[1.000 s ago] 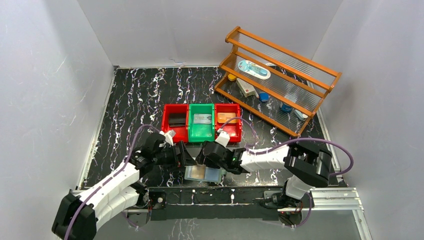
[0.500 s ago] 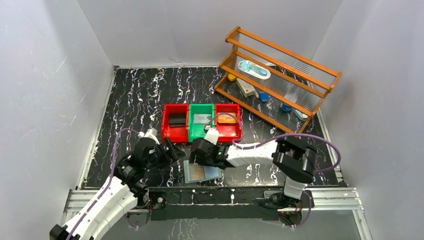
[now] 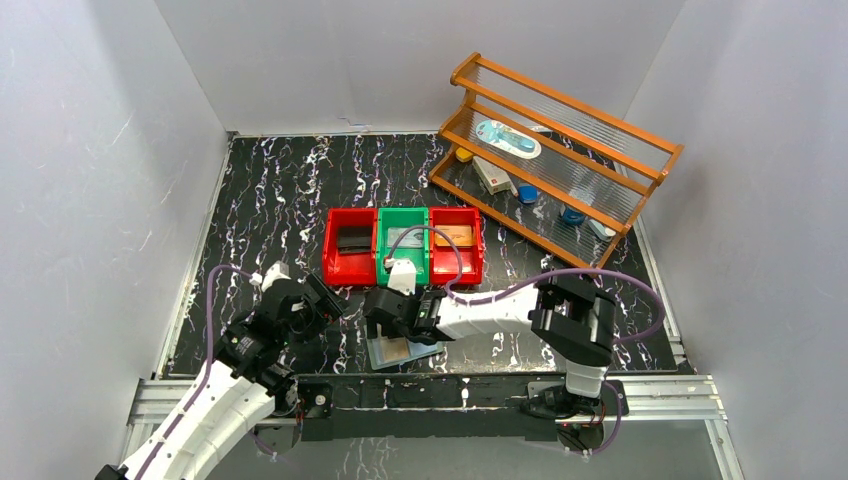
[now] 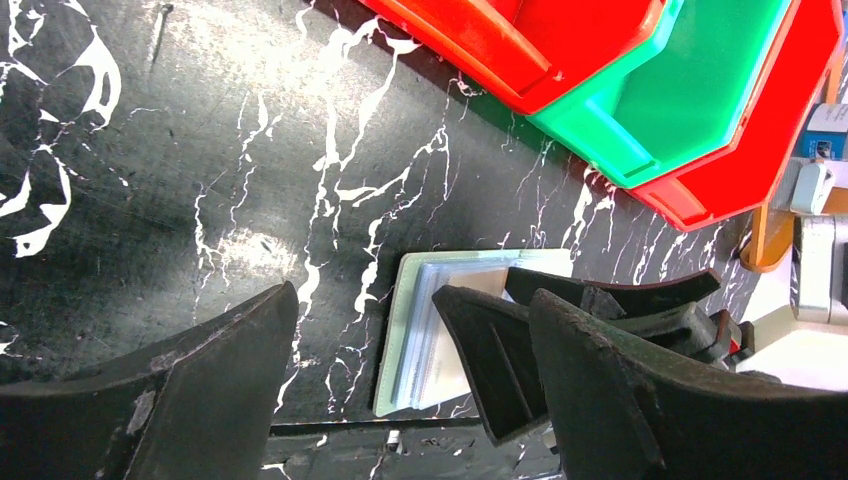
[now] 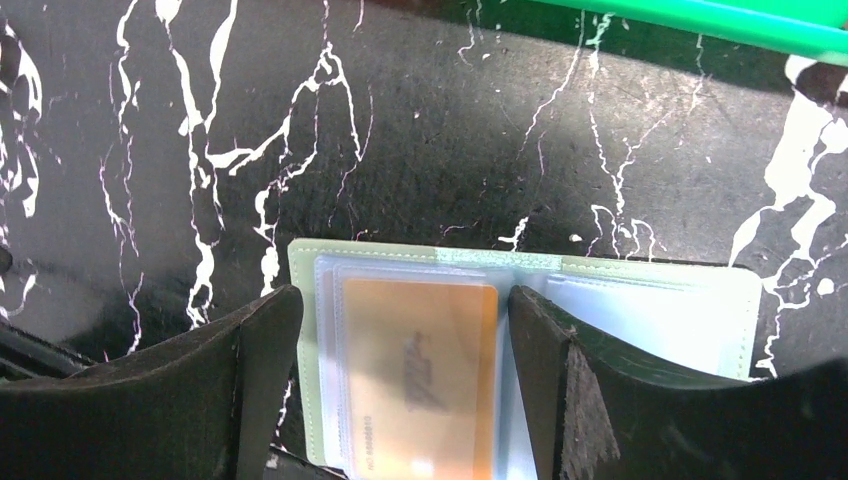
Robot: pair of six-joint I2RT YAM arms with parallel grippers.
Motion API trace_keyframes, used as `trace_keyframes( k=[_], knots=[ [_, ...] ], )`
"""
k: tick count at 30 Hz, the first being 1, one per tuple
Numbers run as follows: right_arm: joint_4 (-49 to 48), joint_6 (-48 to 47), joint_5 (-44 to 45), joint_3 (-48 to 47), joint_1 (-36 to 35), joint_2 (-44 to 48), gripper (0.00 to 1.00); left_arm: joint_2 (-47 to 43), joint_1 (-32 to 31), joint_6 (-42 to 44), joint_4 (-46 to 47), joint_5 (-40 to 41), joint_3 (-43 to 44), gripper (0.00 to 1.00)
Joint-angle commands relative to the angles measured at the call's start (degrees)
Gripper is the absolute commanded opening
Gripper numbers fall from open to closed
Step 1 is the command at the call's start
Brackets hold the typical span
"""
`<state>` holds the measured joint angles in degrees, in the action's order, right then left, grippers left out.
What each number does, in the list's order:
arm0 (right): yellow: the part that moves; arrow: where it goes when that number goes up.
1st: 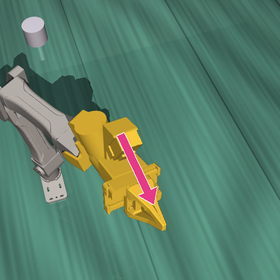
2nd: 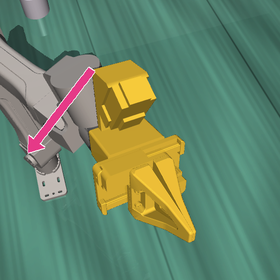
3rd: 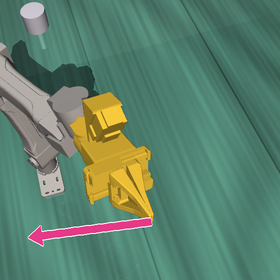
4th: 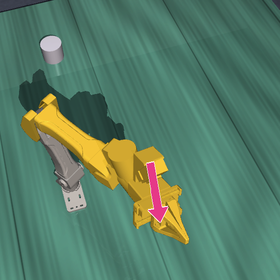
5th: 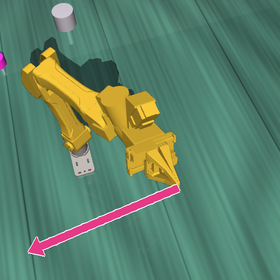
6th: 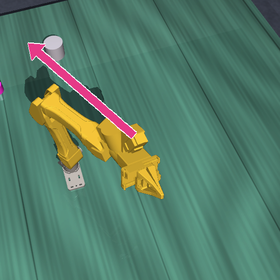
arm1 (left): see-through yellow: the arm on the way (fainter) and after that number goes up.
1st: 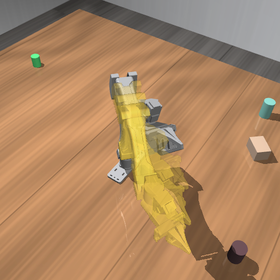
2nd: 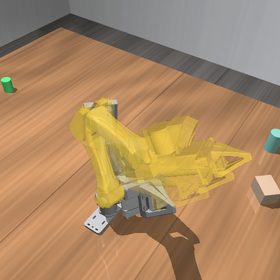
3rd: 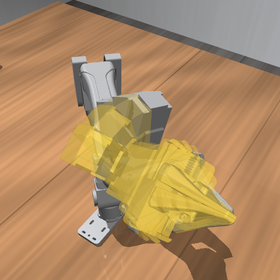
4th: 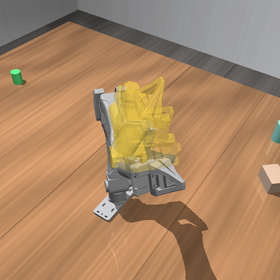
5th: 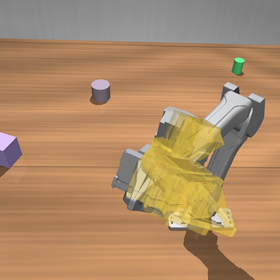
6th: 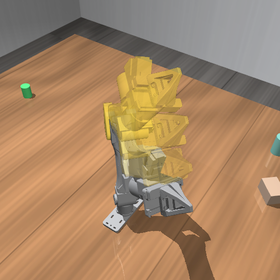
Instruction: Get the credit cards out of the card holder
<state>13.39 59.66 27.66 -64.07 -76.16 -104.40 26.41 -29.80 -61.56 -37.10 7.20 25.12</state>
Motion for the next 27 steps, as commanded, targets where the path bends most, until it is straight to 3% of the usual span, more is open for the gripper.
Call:
trace_keyframes(
  k=[1,7,18,27],
  knots=[
    [-0.32,-6.0,-4.7,4.45,-0.29,1.11,0.84,0.07,0.02,0.11,-1.66,2.31,2.33,0.85],
    [3.1,-7.24,-4.16,2.69,-0.24,-0.65,0.75,1.05,0.08,0.78,-1.57,2.26,2.82,0.85],
    [12.51,-6.28,-0.8,-3.23,-0.39,-5.99,0.7,1.1,0.07,1.0,-1.62,2.43,2.92,0.85],
    [-5.83,-4.27,-12.57,7.18,2.04,0.35,0.69,2.74,0.04,4.0,1.46,-0.87,2.84,0.86]
  ],
)
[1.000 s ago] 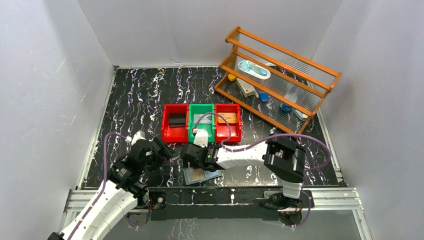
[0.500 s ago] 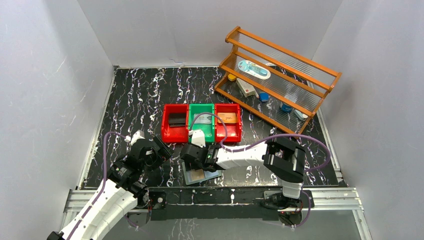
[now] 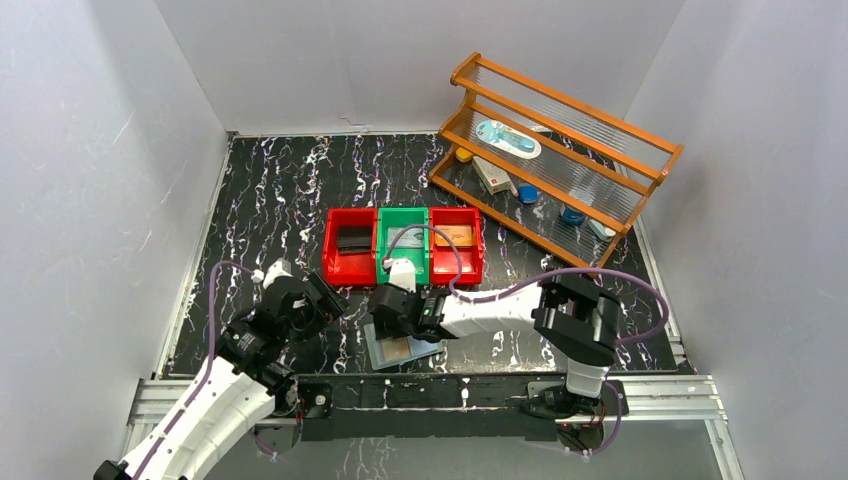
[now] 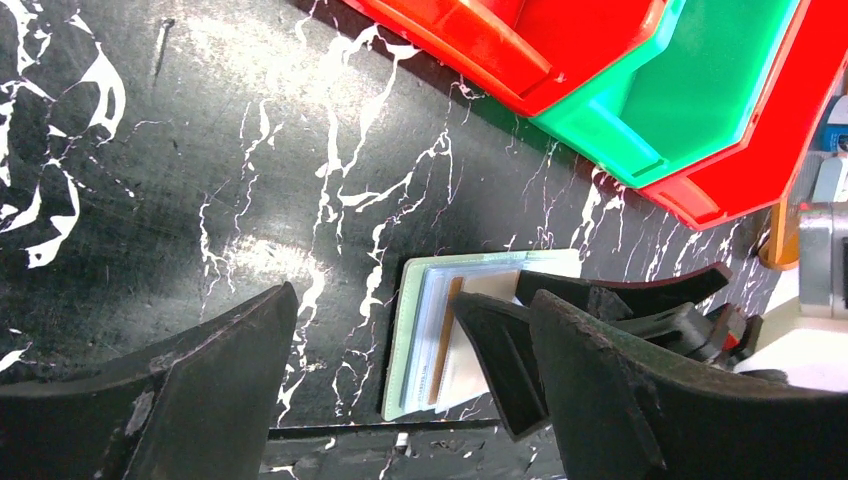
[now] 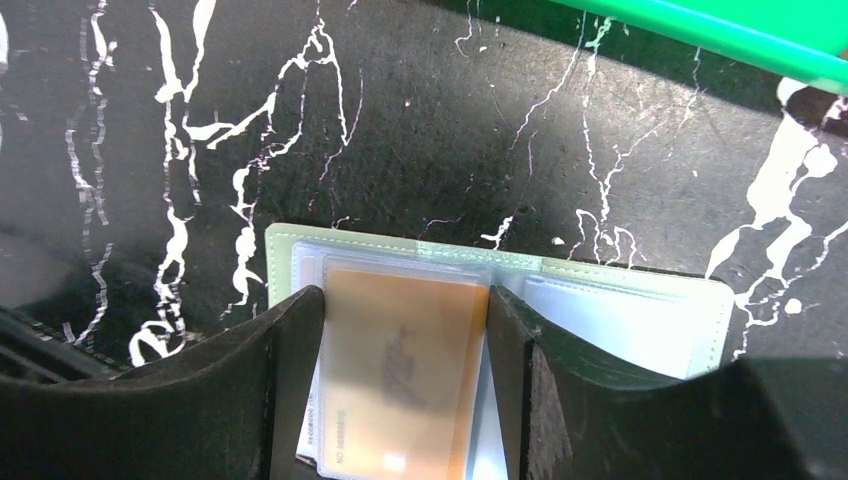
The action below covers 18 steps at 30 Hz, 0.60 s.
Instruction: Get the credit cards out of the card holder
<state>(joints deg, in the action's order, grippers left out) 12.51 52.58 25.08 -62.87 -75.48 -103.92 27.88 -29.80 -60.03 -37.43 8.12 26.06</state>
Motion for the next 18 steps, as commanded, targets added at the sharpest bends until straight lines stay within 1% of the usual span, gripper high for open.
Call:
trace_keyframes(
  k=[1,4,8,11,14,16,18],
  knots=[
    [-6.74,3.4,-11.21,7.11,1.86,0.39,0.7,1.7,0.01,2.99,2.4,-2.6,1.84,0.86],
    [-10.11,4.63,-13.64,9.51,3.08,1.12,0.7,3.32,0.02,4.12,4.38,-4.99,1.5,0.86],
    [-11.2,6.25,-15.58,10.71,4.09,0.92,0.7,5.61,0.01,6.07,7.65,-8.71,0.89,0.86],
    [-14.69,9.14,-17.98,13.33,5.27,1.18,0.7,7.11,0.02,8.08,11.11,-14.35,0.26,0.86],
    [-20.04,12.43,-20.49,16.73,6.46,1.9,0.69,8.19,0.02,9.92,16.5,-22.1,-1.83,0.82],
    [-22.62,13.74,-21.67,18.38,7.08,2.22,0.68,9.14,0.06,9.62,19.53,-26.43,-3.43,0.8],
    [-22.87,13.81,-22.13,18.7,7.38,2.14,0.68,9.91,0.01,8.8,20.77,-28.74,-4.64,0.78]
  ],
)
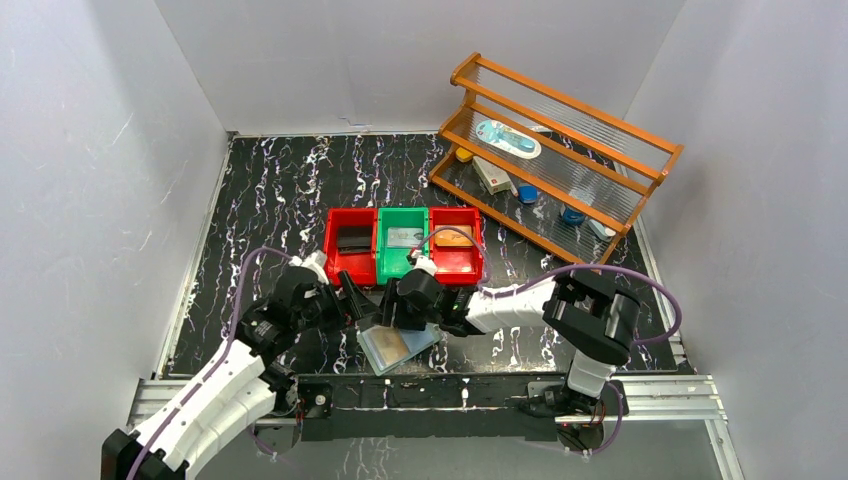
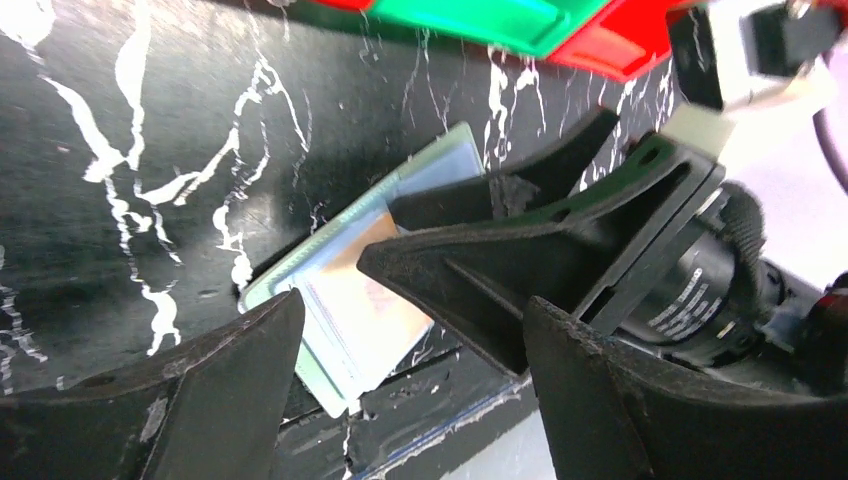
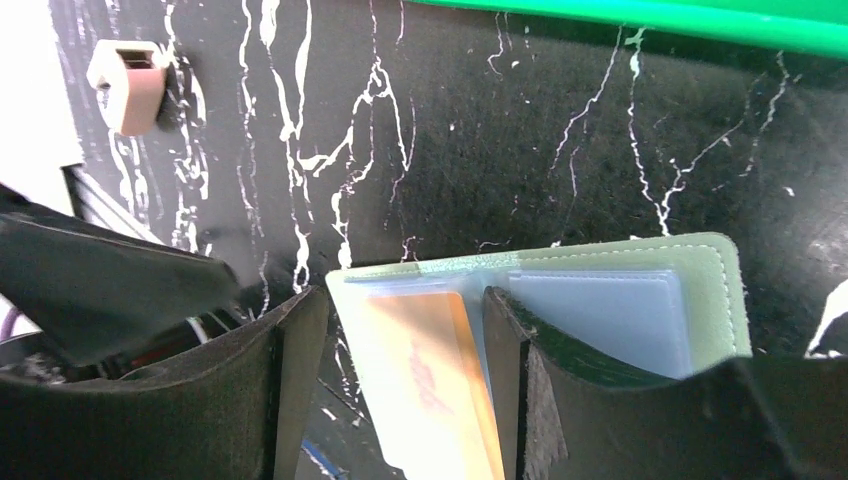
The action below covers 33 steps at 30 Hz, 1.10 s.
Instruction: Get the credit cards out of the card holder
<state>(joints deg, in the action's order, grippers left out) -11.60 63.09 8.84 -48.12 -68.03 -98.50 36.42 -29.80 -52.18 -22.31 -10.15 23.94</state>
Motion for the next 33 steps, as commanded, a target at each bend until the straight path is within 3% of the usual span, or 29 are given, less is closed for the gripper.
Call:
trace_keyframes(
  k=[1,5,10,14,24,33],
  knots=[
    [1.64,2.4,-5.9,3.58,-0.01,-3.3,0.67,1.48,0.04,0.79,5.64,-10.72,-2.91,0.78],
    [4.24,-3.15,-5.01,2.17,-0.09,-2.96,0.71,-1.32,0.02,0.35,2.55,-6.4,-1.9,0.77],
    [8.83,-13.67,-4.99,-0.95,-0.53,-3.41,0.76,-6.51,0.04,-2.35,-7.72,9.09,2.69,0.78],
    [15.62,-21.55,-1.24,-5.66,-2.36,-5.62,0.77,-8.55,0.02,-4.17,-13.3,16.19,5.26,0.79],
    [26.53,-29.47,9.47,-14.28,-7.71,-12.21,0.76,-11.89,0.09,-5.99,-16.21,20.19,6.76,0.8],
    [27.92,-27.72,12.55,-14.72,-8.81,-12.71,0.7,-12.16,0.03,-6.0,-17.07,20.37,7.06,0.81]
  ],
)
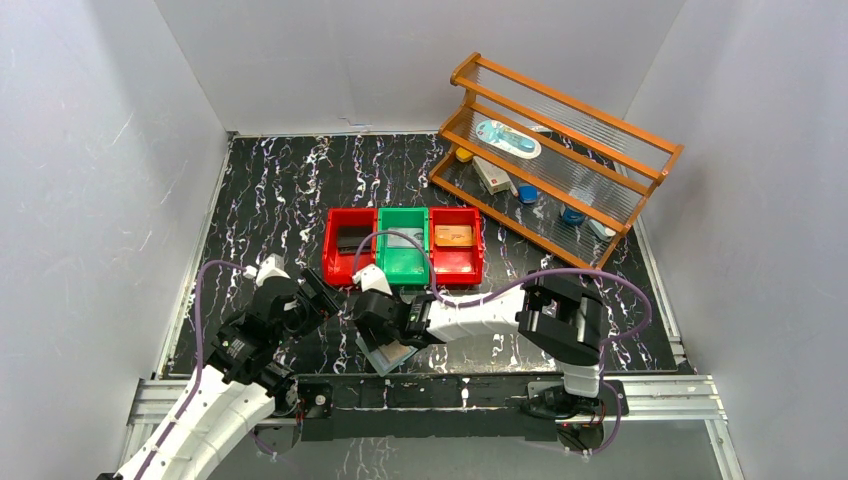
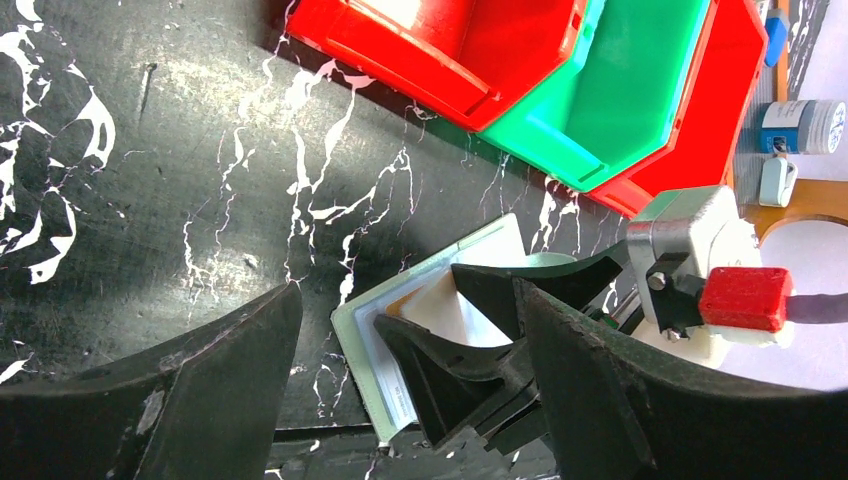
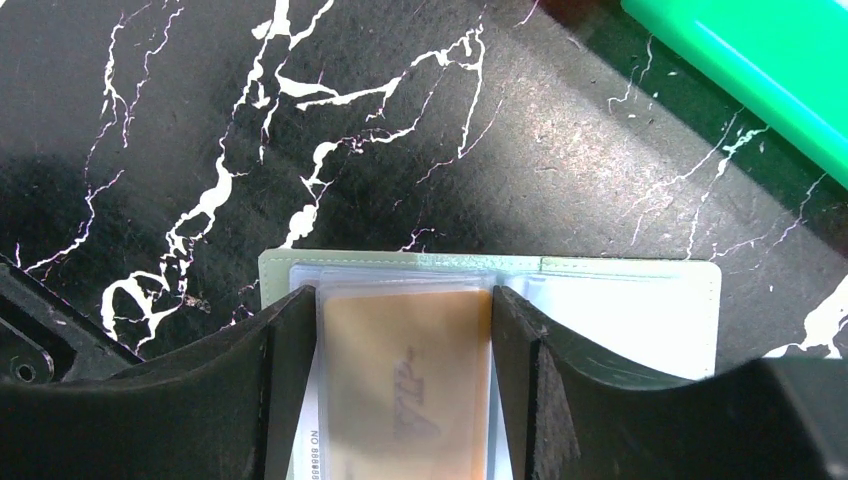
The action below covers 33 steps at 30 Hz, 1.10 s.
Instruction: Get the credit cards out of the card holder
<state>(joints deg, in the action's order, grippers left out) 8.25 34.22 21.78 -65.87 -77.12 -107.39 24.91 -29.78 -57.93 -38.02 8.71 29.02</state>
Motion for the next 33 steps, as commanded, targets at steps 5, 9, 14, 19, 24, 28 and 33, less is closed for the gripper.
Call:
trace_keyframes(
  k=[5,9,14,19,24,28,33],
  knots=[
    [3.9,5.26,-4.49,5.43,0.57,-2.48,0.67,-0.5,-0.01,-0.24,-1.36,1.21,1.83,0.81],
    [2.67,9.48,-7.04,6.5,1.21,-2.64,0.65,0.04,0.04,0.15,-0.89,0.2,1.66,0.81],
    [0.67,14.24,-8.96,8.99,2.52,-1.92,0.64,1.52,0.02,1.45,1.32,-3.19,0.82,0.81],
    [-2.36,20.23,-11.78,12.61,4.44,-0.66,0.65,3.25,0.0,2.39,4.68,-8.02,-1.34,0.81],
    [-12.23,25.52,-17.57,20.74,7.31,2.84,0.67,5.28,0.04,3.18,6.44,-11.06,-2.14,0.82],
    [-14.48,27.56,-18.75,22.48,8.29,3.51,0.68,6.23,0.05,4.58,7.18,-13.12,-2.07,0.82],
    [-14.4,28.33,-19.18,22.47,8.39,2.5,0.69,6.67,-0.01,4.96,8.3,-14.52,-3.14,0.82]
  ],
)
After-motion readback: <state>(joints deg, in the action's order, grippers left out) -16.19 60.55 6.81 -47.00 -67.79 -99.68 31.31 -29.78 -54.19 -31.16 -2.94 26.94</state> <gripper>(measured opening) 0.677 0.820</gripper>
